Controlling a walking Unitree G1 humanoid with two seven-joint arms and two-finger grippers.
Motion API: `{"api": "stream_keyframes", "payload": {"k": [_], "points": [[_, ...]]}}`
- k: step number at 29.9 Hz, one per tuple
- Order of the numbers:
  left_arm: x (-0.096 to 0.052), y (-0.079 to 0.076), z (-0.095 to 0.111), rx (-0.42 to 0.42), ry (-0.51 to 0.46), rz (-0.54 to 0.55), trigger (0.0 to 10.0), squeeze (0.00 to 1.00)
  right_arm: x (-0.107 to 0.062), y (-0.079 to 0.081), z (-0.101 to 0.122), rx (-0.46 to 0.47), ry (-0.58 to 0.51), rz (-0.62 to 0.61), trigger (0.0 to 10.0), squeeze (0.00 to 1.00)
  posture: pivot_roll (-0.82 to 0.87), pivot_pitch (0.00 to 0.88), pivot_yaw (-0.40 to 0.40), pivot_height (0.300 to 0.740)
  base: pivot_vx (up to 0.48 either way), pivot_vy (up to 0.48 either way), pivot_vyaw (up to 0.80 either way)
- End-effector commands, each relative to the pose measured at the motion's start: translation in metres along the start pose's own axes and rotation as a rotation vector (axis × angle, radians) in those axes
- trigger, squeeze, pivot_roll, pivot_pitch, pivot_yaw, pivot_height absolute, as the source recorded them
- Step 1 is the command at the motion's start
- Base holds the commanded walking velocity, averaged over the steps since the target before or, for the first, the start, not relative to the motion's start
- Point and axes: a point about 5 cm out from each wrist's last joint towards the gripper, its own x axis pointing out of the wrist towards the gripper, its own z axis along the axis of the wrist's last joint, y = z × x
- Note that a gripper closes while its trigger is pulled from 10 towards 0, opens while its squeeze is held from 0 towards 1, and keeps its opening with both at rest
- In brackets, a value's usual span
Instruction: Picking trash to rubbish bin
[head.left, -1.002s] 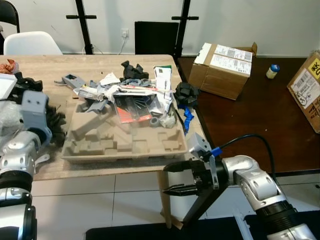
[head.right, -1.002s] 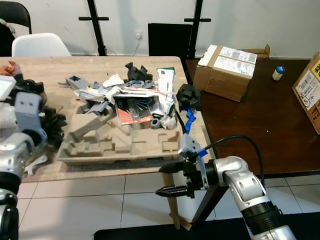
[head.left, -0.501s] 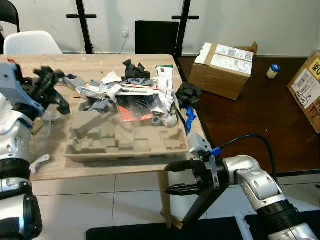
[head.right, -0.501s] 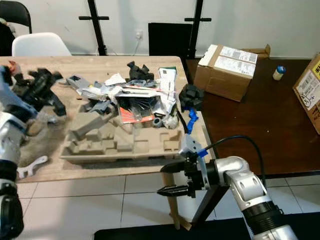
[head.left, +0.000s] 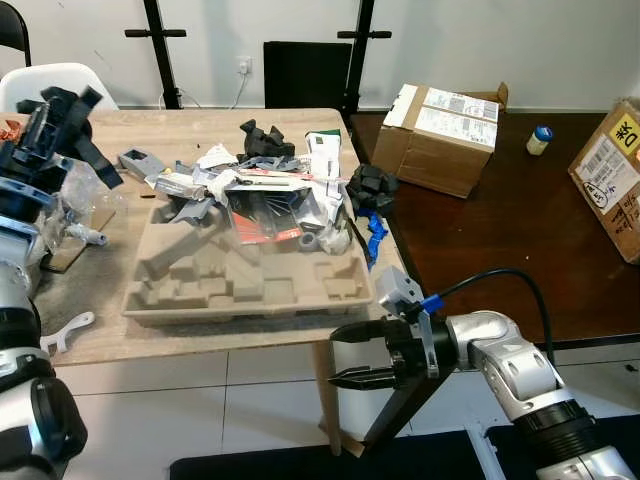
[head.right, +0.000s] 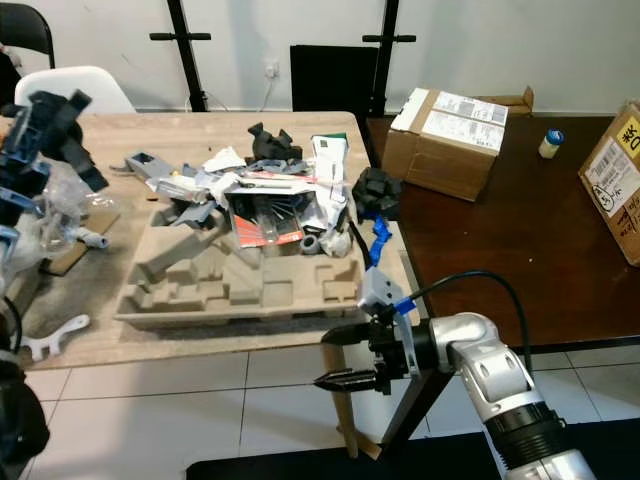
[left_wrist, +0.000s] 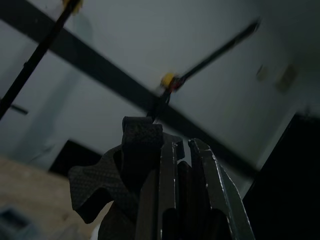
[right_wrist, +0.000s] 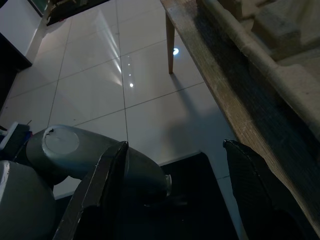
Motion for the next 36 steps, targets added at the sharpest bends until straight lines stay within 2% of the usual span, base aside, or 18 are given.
{"api": "stream_keyframes", "payload": {"k": [1,5,10,12,14,15,16,18,19,21,22,24,27,29,30,32,35,36], "points": [[0.000,0.001,0.006,-0.029,-0.009,-0.004,0.0,0.00,0.000,0.000,-0.001,-0.004,0.002,0.005,10.0,0.00,-0.04,0.094,-0.018,0.740,0.000,0.000,0.00],[-0.003,-0.010,0.000,-0.122,0.063,-0.117,0.0,0.00,0.000,0.000,-0.001,-0.004,0.001,0.004,10.0,0.00,-0.04,0.094,-0.017,0.740,0.000,0.000,0.00],[-0.010,-0.011,-0.021,0.027,0.254,-0.116,0.0,0.00,0.000,0.000,-0.001,-0.004,0.003,0.003,10.0,0.00,-0.05,0.094,-0.015,0.740,0.000,0.000,0.00],[-0.011,-0.009,-0.023,0.044,0.271,-0.104,0.0,0.00,0.000,0.000,-0.001,-0.004,0.003,0.003,10.0,0.00,-0.05,0.094,-0.015,0.740,0.000,0.000,0.00],[-0.014,0.010,-0.036,0.343,0.407,0.102,0.0,0.00,0.000,0.000,-0.001,-0.004,0.004,0.005,10.0,0.00,-0.04,0.094,-0.020,0.740,0.000,0.000,0.00],[-0.017,0.021,-0.040,0.590,0.514,0.202,0.0,0.00,0.000,0.000,-0.001,-0.004,0.007,0.007,10.0,0.00,-0.05,0.095,-0.021,0.740,0.000,0.000,0.00],[-0.019,0.026,-0.041,0.759,0.575,0.247,0.0,0.00,0.000,0.000,-0.002,-0.004,0.009,0.008,10.0,0.00,-0.05,0.095,-0.021,0.740,0.000,0.000,0.00],[-0.012,0.022,-0.041,0.320,0.443,0.329,0.0,0.00,0.000,0.000,-0.002,-0.004,0.014,0.007,10.0,0.00,-0.05,0.098,-0.014,0.740,0.000,0.000,0.00],[-0.011,0.022,-0.039,0.269,0.419,0.338,0.0,0.00,0.000,0.000,-0.002,-0.005,0.015,0.006,10.0,0.00,-0.05,0.098,-0.014,0.740,0.000,0.000,0.00],[-0.012,0.024,-0.036,0.303,0.424,0.355,0.0,0.00,0.000,0.000,-0.002,-0.005,0.015,0.004,10.0,0.00,-0.05,0.098,-0.014,0.740,0.000,0.000,0.00],[-0.018,0.028,-0.041,0.531,0.570,0.343,0.0,0.00,0.000,0.000,-0.002,-0.005,0.015,0.004,10.0,0.00,-0.05,0.098,-0.014,0.740,0.000,0.000,0.00],[-0.020,0.033,-0.045,0.212,0.503,0.487,0.0,0.00,0.000,0.000,-0.002,-0.006,0.018,0.002,10.0,0.00,-0.05,0.099,-0.011,0.740,0.000,0.000,0.00],[-0.020,0.034,-0.048,0.199,0.523,0.480,0.0,0.00,0.000,0.000,-0.003,-0.006,0.020,0.001,10.0,0.00,-0.05,0.098,-0.012,0.740,0.000,0.000,0.00],[-0.012,0.033,-0.044,-0.080,0.363,0.527,0.0,0.00,0.000,0.001,-0.003,-0.006,0.021,0.002,10.0,0.00,-0.05,0.100,-0.012,0.740,0.000,0.000,0.00],[-0.012,0.033,-0.044,-0.080,0.363,0.527,0.0,0.00,0.000,0.001,-0.003,-0.006,0.021,0.002,10.0,0.00,-0.05,0.100,-0.012,0.740,0.000,0.000,0.00],[-0.019,0.037,-0.049,0.198,0.517,0.509,0.0,0.00,0.000,0.001,-0.004,-0.004,0.023,0.002,10.0,0.00,-0.05,0.099,-0.012,0.740,0.000,0.000,0.00],[-0.013,0.033,-0.045,-0.155,0.350,0.535,0.0,0.00,0.001,0.002,-0.005,-0.003,0.024,0.001,10.0,0.00,-0.05,0.102,-0.008,0.740,0.000,0.000,0.00],[-0.014,0.032,-0.044,-0.085,0.384,0.506,0.0,0.00,0.001,0.002,-0.005,-0.002,0.024,0.000,10.0,0.00,-0.05,0.101,-0.009,0.740,0.000,0.000,0.00]]}}
